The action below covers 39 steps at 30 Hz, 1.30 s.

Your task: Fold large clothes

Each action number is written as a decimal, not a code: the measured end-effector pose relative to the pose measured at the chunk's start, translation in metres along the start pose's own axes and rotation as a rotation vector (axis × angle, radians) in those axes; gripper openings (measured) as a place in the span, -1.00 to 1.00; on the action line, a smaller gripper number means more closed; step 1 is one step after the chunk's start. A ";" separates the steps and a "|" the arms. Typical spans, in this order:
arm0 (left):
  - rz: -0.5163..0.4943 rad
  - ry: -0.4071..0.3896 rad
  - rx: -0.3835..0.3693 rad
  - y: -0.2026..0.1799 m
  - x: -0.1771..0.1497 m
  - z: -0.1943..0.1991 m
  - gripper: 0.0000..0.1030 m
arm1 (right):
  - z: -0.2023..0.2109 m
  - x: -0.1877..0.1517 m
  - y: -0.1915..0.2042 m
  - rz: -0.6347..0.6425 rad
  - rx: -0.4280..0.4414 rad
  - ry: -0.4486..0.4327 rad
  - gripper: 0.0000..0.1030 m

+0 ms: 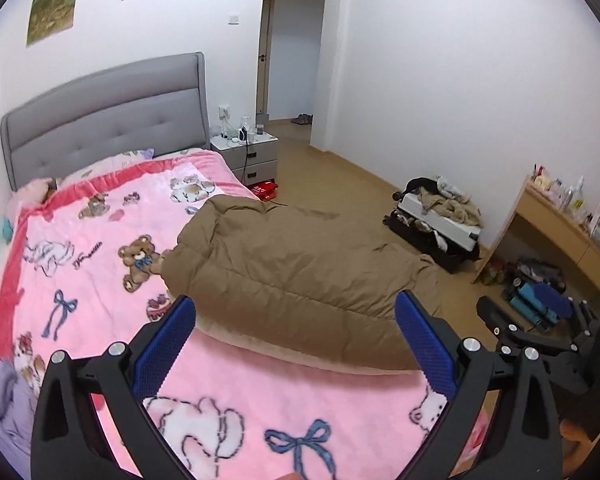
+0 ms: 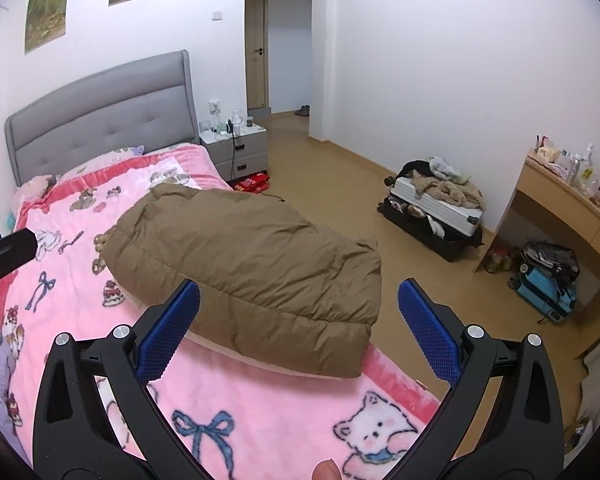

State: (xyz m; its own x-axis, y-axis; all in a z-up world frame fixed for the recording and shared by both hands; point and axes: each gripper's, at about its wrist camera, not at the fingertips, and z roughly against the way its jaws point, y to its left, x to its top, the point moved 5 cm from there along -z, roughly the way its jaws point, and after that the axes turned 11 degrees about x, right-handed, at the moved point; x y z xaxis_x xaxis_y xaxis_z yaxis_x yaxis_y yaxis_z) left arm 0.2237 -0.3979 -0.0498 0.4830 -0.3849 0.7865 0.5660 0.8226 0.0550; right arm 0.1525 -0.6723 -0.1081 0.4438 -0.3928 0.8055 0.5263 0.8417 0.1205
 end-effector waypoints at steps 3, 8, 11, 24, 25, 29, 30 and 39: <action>0.002 0.005 0.000 -0.002 -0.003 -0.001 0.90 | -0.002 -0.003 -0.002 -0.011 0.001 0.012 0.85; 0.001 0.034 -0.020 -0.006 -0.009 -0.006 0.90 | -0.006 -0.006 -0.004 -0.015 -0.001 0.034 0.85; 0.005 0.041 -0.020 -0.008 -0.011 -0.008 0.90 | -0.005 -0.009 -0.007 -0.024 0.000 0.038 0.85; -0.006 0.060 -0.006 -0.012 -0.016 -0.017 0.90 | -0.006 -0.014 -0.005 -0.023 0.000 0.058 0.85; -0.005 0.058 -0.002 -0.012 -0.016 -0.018 0.90 | -0.007 -0.014 -0.005 -0.021 0.000 0.059 0.85; -0.010 0.057 0.020 -0.011 -0.017 -0.021 0.90 | -0.006 -0.014 -0.005 -0.025 -0.001 0.059 0.85; -0.010 0.059 0.017 -0.011 -0.017 -0.022 0.90 | -0.007 -0.014 -0.005 -0.024 -0.001 0.057 0.85; -0.024 0.060 0.014 -0.012 -0.017 -0.027 0.90 | -0.008 -0.016 -0.005 -0.024 -0.004 0.061 0.85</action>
State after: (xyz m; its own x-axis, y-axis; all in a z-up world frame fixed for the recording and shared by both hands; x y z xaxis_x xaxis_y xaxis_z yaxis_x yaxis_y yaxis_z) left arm 0.2266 -0.4124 -0.0807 0.5092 -0.4286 0.7464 0.5688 0.8184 0.0819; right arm 0.1482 -0.6732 -0.1259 0.4744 -0.4353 0.7651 0.5405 0.8301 0.1372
